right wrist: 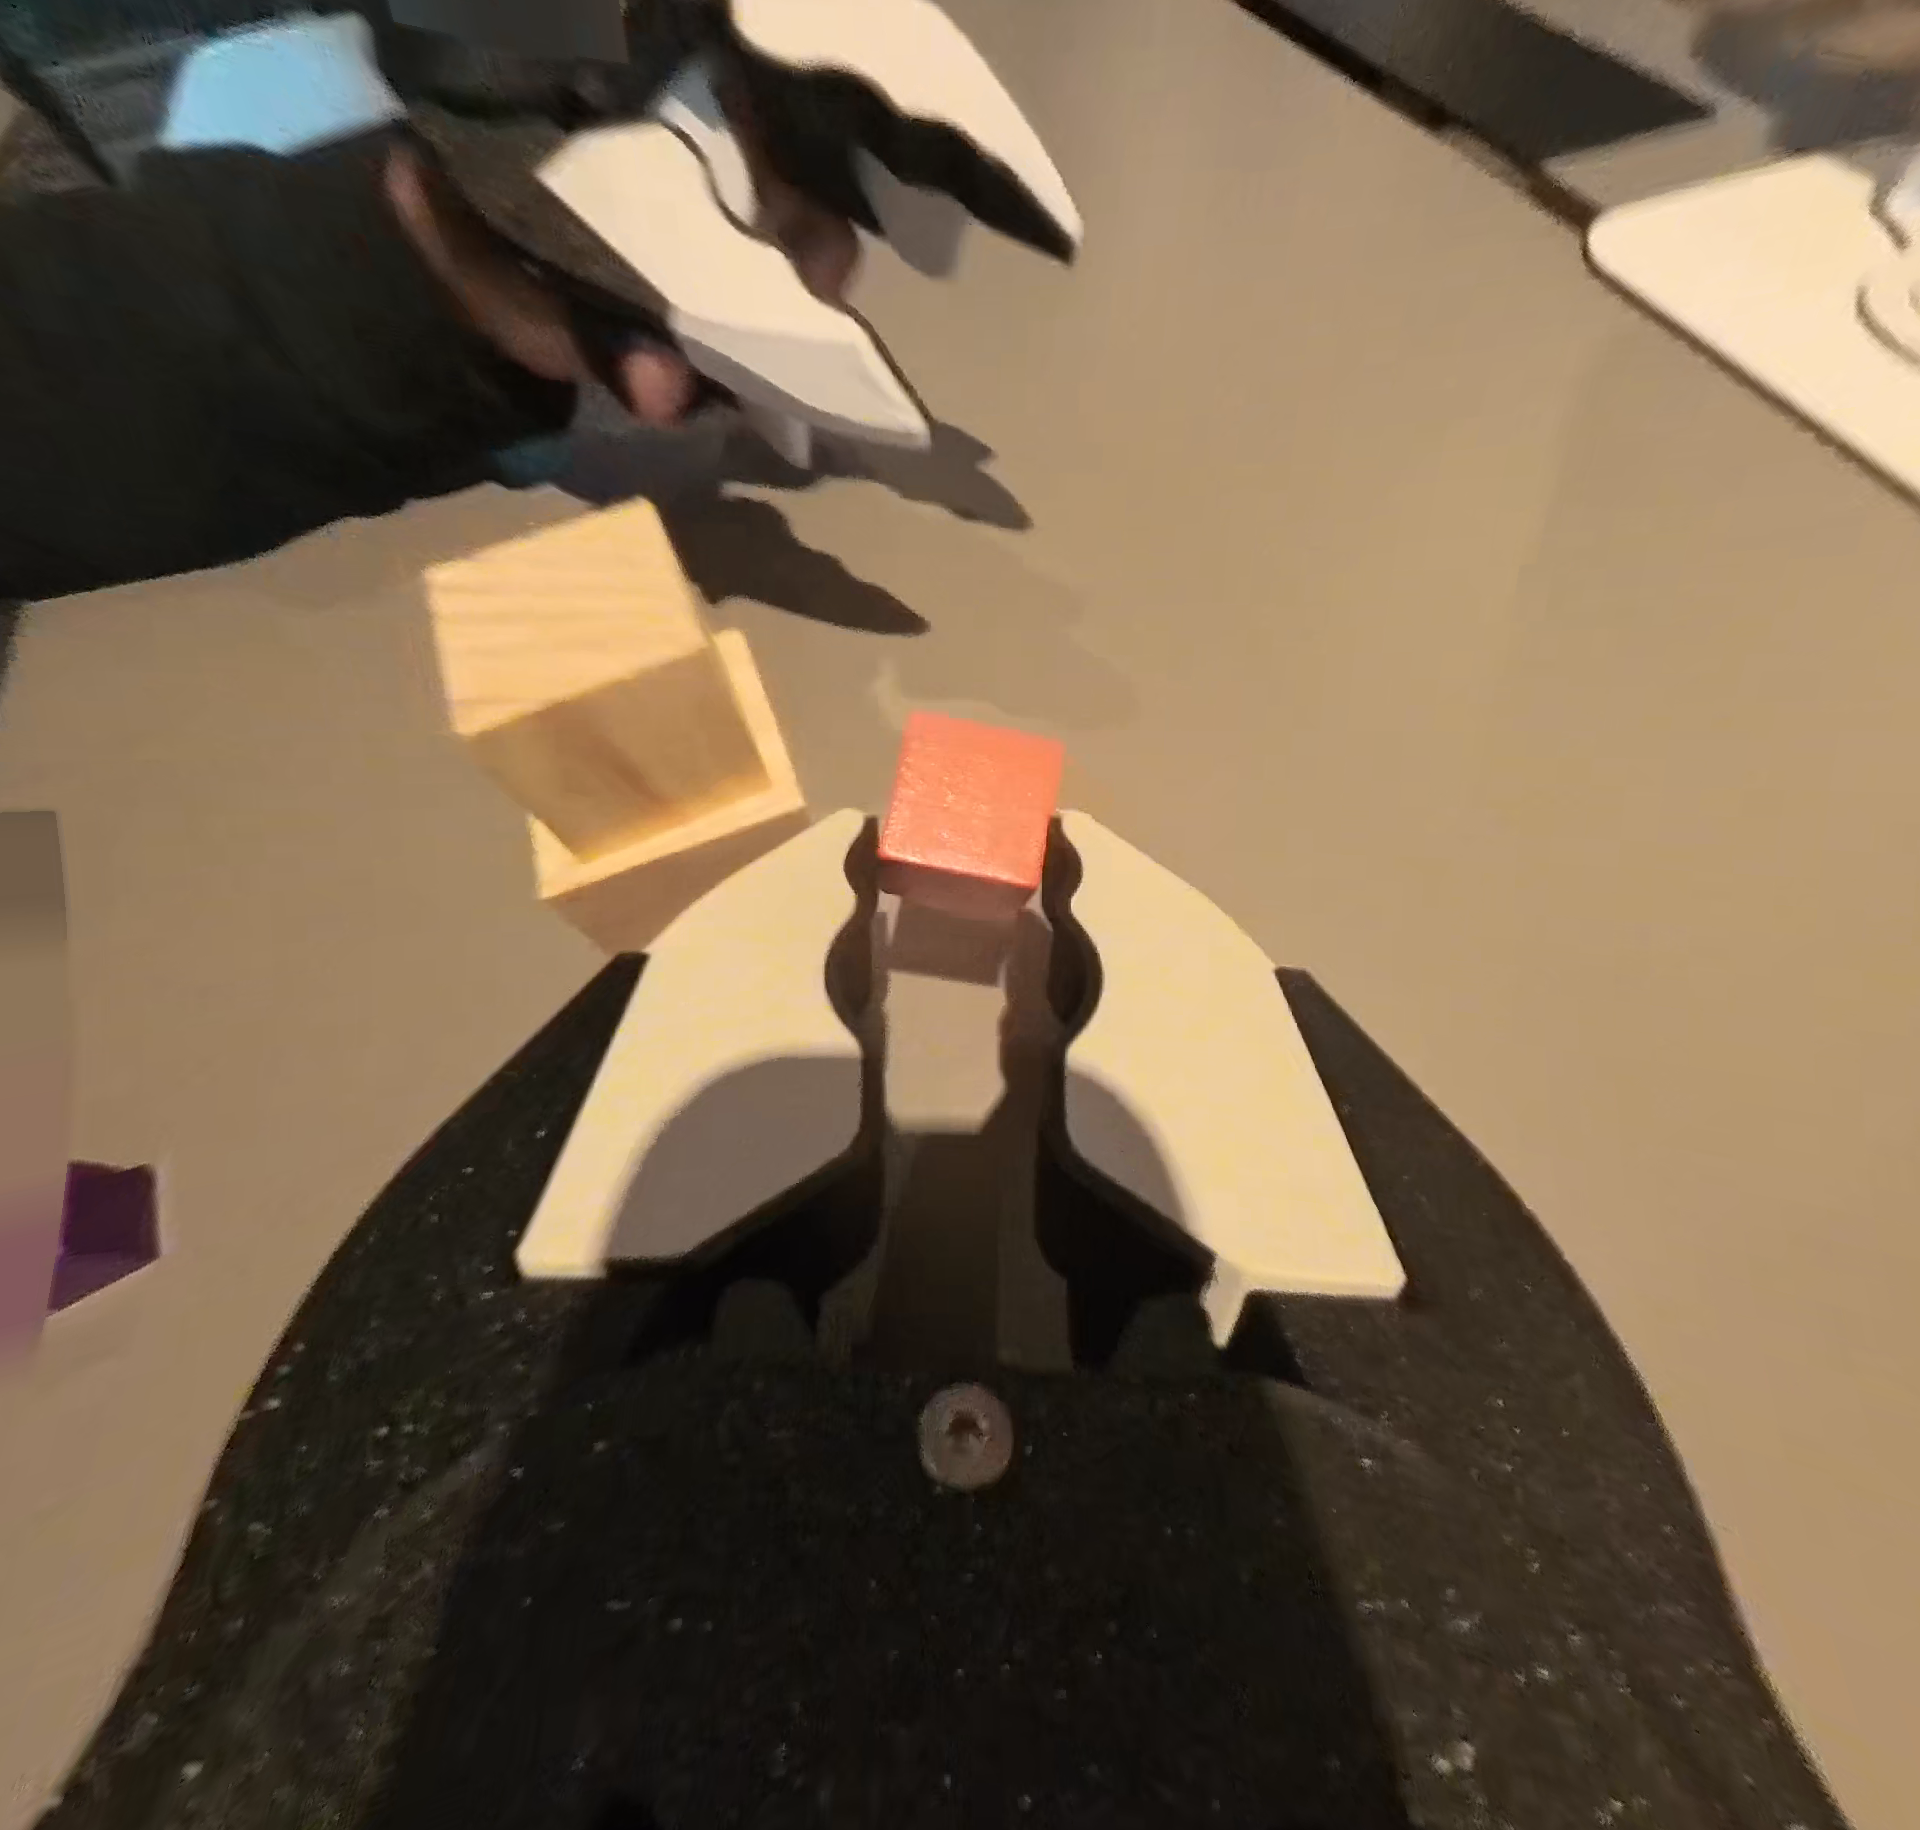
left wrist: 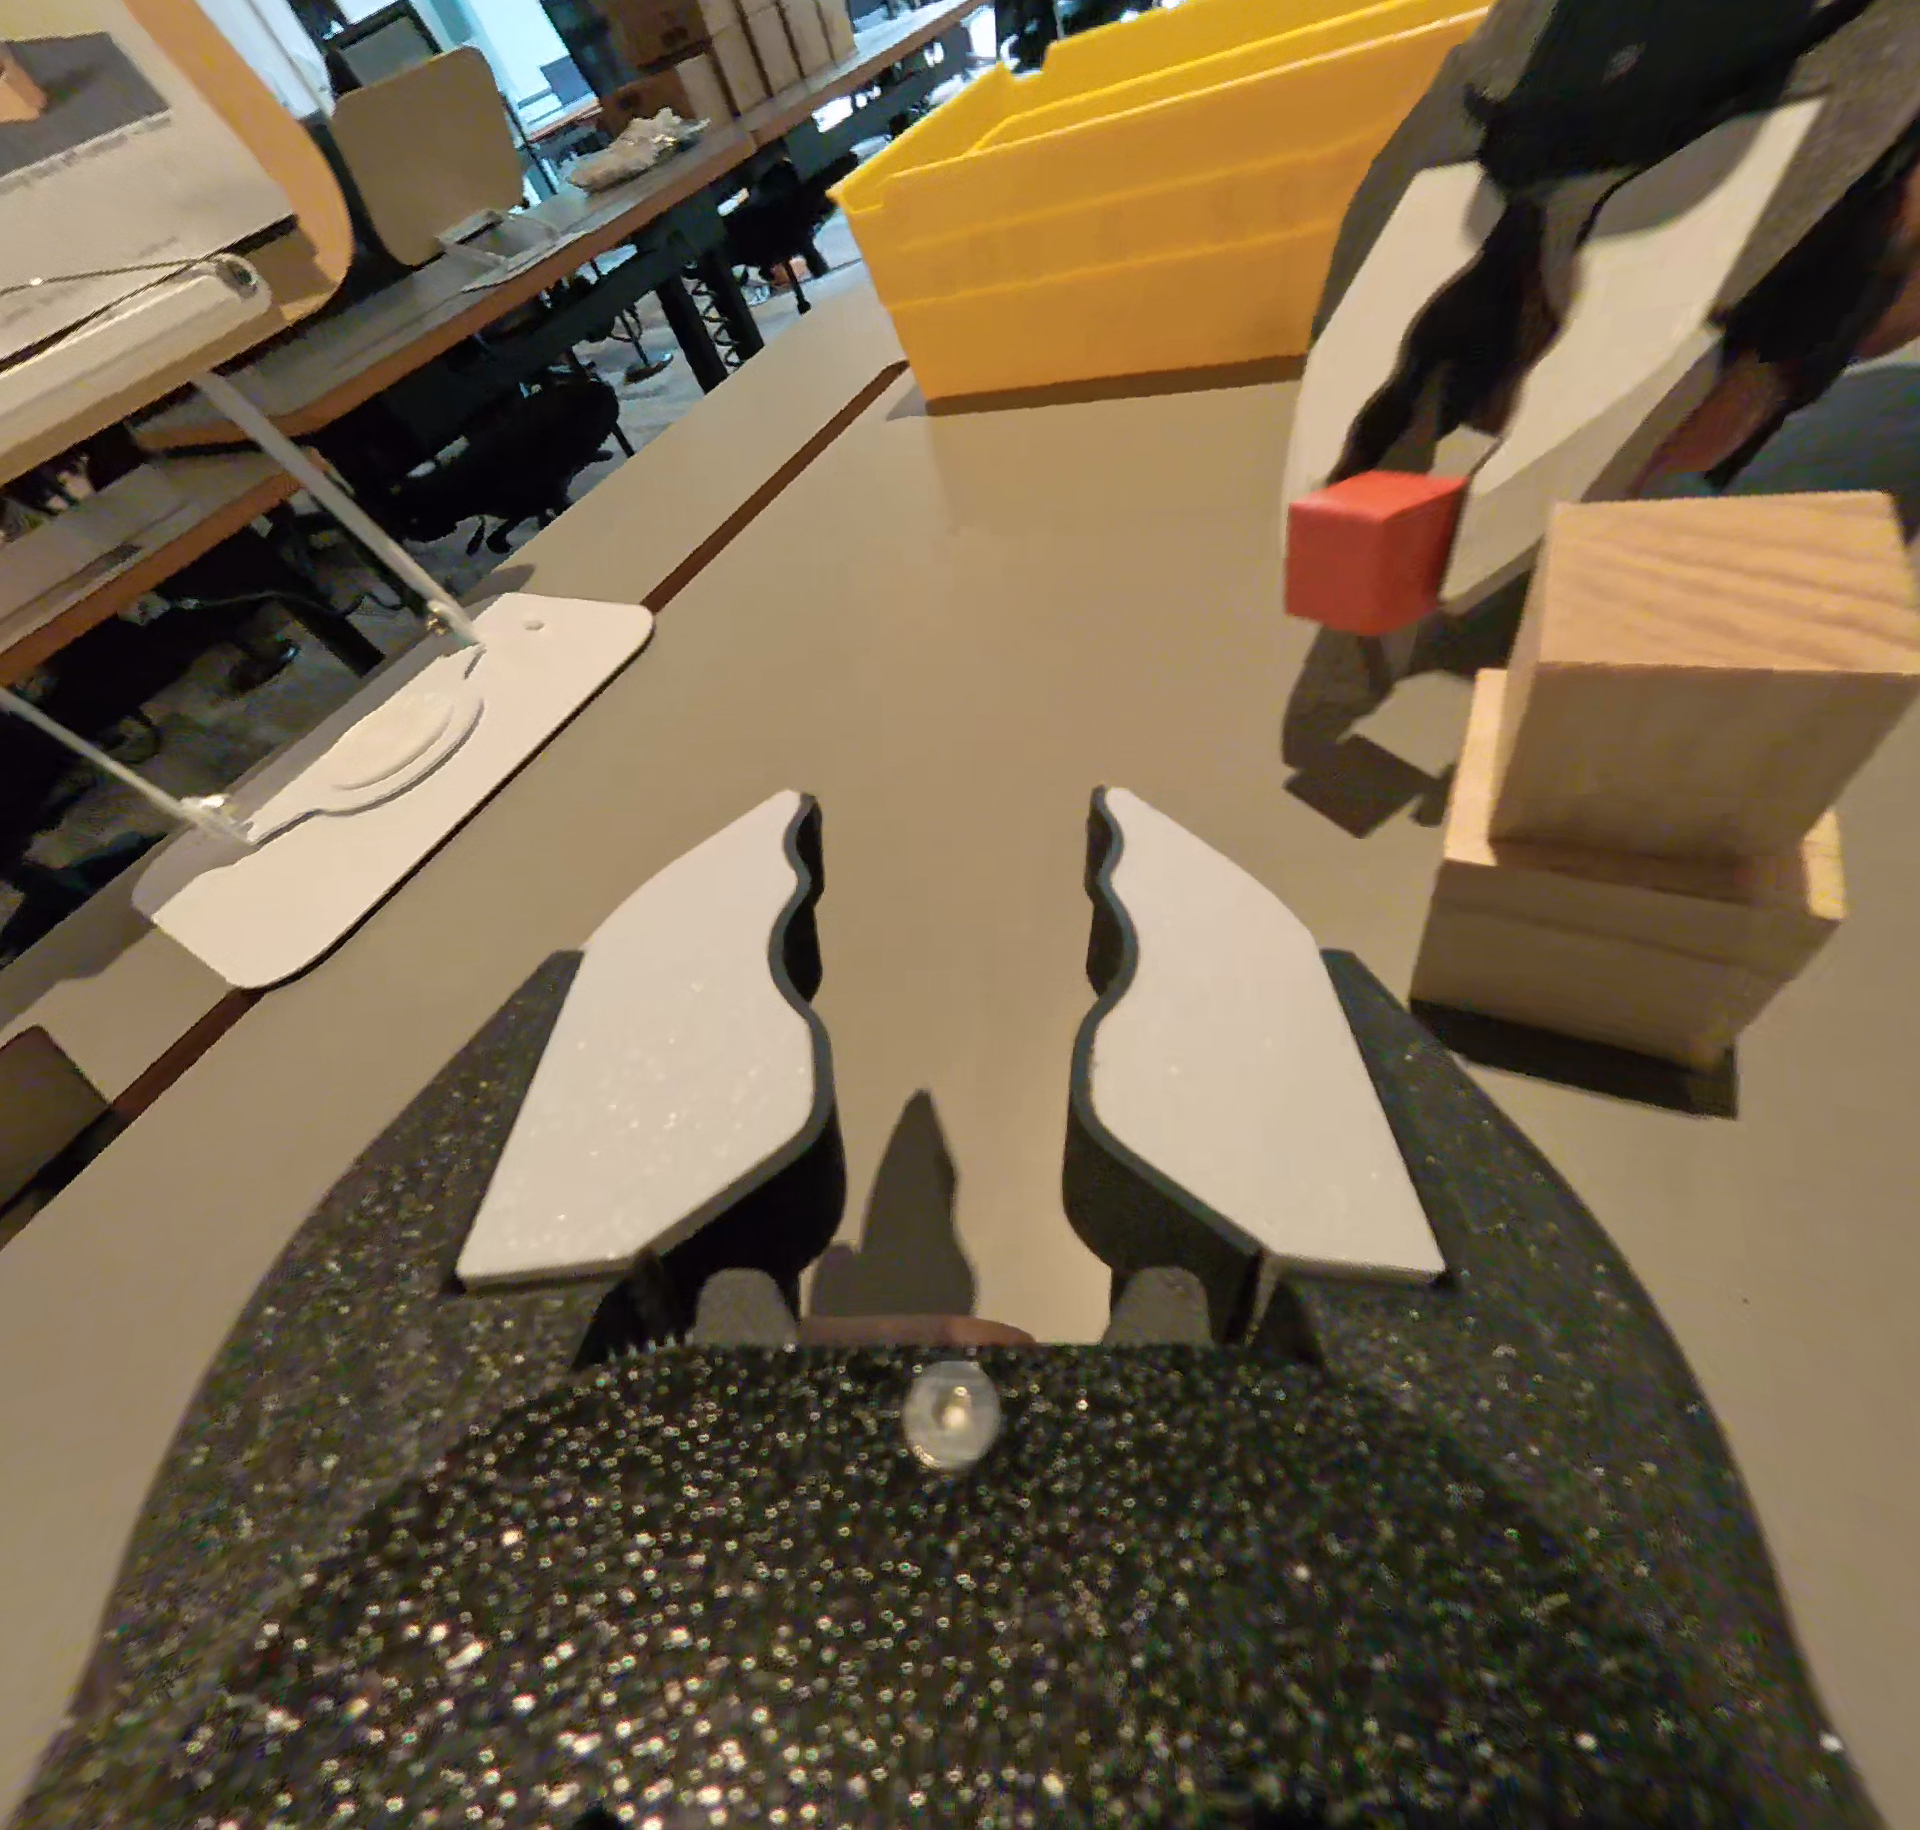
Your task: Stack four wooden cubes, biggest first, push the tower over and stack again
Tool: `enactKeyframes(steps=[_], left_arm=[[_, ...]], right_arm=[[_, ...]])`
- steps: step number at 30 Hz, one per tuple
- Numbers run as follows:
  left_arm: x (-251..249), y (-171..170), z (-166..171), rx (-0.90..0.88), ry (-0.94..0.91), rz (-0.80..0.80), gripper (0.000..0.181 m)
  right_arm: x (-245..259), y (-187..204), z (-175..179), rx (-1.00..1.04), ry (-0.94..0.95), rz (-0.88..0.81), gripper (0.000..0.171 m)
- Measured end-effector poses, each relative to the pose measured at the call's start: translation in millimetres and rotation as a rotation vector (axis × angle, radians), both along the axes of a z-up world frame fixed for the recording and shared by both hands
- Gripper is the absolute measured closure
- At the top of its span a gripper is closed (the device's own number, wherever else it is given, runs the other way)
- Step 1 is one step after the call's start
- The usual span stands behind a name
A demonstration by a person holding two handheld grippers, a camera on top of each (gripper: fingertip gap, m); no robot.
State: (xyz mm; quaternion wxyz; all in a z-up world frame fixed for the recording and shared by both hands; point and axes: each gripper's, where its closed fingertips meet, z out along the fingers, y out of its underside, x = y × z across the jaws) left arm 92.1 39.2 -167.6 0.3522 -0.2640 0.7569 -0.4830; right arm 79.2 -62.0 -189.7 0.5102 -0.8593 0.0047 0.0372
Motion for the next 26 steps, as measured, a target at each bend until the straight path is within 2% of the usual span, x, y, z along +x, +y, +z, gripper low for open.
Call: enactKeyframes(steps=[1, 6, 9, 13, 18, 26], left_arm=[[1.7, 1.8, -0.9, -0.015, 0.003, 0.011, 0.133], [10.8, 9.7, -6.3, -0.034, 0.024, 0.086, 0.133], [14.6, 13.7, -11.5, 0.003, 0.039, 0.134, 0.133], [17.7, 16.7, -17.8, 0.051, 0.055, 0.173, 0.133], [19.1, 18.0, -19.5, 0.053, 0.069, 0.184, 0.134], [18.7, 16.0, -25.7, 0.112, 0.076, 0.185, 0.134]], right_arm=[[-1.7, 0.4, 8.7, 0.020, -0.016, 0.032, 0.141], [-19.6, 4.3, 65.1, 0.098, -0.101, 0.247, 0.141], [-34.1, 9.4, 80.4, 0.052, -0.131, 0.392, 0.141], [-51.2, 17.8, 75.6, -0.027, -0.162, 0.516, 0.141], [-55.9, 24.9, 67.7, -0.094, -0.175, 0.482, 0.141], [-71.3, 19.9, 58.8, -0.144, -0.144, 0.524, 0.141]])
